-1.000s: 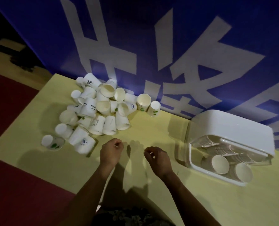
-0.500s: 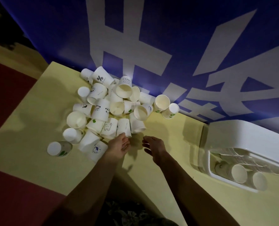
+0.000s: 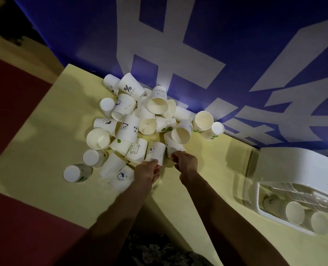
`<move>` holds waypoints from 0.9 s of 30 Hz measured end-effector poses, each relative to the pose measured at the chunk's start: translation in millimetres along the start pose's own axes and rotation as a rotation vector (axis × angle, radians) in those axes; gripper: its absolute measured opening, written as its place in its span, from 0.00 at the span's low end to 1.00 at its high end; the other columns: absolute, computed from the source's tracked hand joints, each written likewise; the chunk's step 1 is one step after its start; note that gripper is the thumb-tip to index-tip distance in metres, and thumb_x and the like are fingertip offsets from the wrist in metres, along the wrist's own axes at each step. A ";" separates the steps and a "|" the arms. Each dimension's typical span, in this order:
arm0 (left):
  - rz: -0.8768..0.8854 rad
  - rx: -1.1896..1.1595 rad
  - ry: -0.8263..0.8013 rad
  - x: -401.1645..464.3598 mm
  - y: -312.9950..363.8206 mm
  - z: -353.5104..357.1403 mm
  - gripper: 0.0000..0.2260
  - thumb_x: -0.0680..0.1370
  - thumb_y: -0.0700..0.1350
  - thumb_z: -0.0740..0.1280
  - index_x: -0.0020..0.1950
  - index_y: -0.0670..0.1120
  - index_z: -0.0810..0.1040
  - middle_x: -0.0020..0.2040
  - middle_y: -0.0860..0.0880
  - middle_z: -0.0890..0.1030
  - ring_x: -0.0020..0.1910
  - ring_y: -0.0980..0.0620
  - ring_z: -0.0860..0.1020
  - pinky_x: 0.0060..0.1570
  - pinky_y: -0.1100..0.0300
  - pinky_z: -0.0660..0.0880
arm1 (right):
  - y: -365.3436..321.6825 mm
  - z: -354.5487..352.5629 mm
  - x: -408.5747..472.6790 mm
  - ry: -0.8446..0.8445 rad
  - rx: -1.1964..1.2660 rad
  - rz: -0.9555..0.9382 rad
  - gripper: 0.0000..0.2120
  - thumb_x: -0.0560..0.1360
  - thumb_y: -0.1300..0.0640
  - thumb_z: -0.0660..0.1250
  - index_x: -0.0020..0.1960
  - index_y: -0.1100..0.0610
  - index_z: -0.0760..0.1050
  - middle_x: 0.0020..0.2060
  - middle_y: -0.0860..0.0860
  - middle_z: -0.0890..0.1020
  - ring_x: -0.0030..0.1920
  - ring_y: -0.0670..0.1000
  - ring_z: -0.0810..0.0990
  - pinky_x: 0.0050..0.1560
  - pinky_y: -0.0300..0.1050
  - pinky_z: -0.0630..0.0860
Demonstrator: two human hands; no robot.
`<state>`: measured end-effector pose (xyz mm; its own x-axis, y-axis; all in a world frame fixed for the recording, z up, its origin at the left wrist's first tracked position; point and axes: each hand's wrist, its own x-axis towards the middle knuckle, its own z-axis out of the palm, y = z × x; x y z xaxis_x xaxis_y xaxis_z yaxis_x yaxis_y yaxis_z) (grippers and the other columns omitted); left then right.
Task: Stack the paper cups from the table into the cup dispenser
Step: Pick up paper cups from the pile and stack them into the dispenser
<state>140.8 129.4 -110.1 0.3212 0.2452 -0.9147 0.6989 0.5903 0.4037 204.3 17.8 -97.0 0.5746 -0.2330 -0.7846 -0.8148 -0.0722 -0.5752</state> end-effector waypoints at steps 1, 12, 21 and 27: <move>0.040 0.034 -0.009 -2.3 -1.2 -0.2 0.08 0.75 0.42 0.67 0.38 0.40 0.76 0.36 0.43 0.78 0.33 0.50 0.73 0.30 0.59 0.67 | 0.5 -2.4 -2.0 0.024 -0.037 -0.034 0.06 0.70 0.63 0.67 0.36 0.61 0.81 0.34 0.55 0.82 0.34 0.50 0.77 0.33 0.43 0.71; 0.796 0.761 0.142 -57.0 -6.8 18.4 0.06 0.76 0.42 0.65 0.40 0.43 0.73 0.39 0.47 0.79 0.38 0.48 0.76 0.34 0.59 0.67 | 27.1 -83.8 -39.3 0.164 -0.299 -0.425 0.05 0.79 0.57 0.60 0.45 0.56 0.72 0.31 0.46 0.81 0.31 0.47 0.84 0.38 0.46 0.78; 1.081 0.951 -0.093 -107.9 -42.6 71.7 0.08 0.75 0.40 0.66 0.37 0.46 0.69 0.31 0.52 0.72 0.32 0.50 0.70 0.32 0.58 0.64 | 60.7 -203.1 -61.4 0.374 -0.479 -0.707 0.05 0.76 0.58 0.65 0.45 0.54 0.79 0.40 0.50 0.83 0.40 0.51 0.80 0.39 0.45 0.74; 1.231 1.030 -0.248 -142.3 -78.1 123.8 0.04 0.74 0.40 0.67 0.40 0.42 0.74 0.35 0.48 0.78 0.35 0.48 0.75 0.36 0.55 0.72 | 74.7 -271.6 -75.6 0.544 -0.479 -0.817 0.08 0.76 0.60 0.62 0.39 0.56 0.76 0.38 0.48 0.79 0.38 0.49 0.74 0.35 0.43 0.66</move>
<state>119.5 -46.8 -9.2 0.9977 -0.0289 -0.0618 0.0306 -0.6210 0.7833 78.9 -233.4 -17.8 0.9407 -0.3322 0.0681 -0.2165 -0.7428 -0.6335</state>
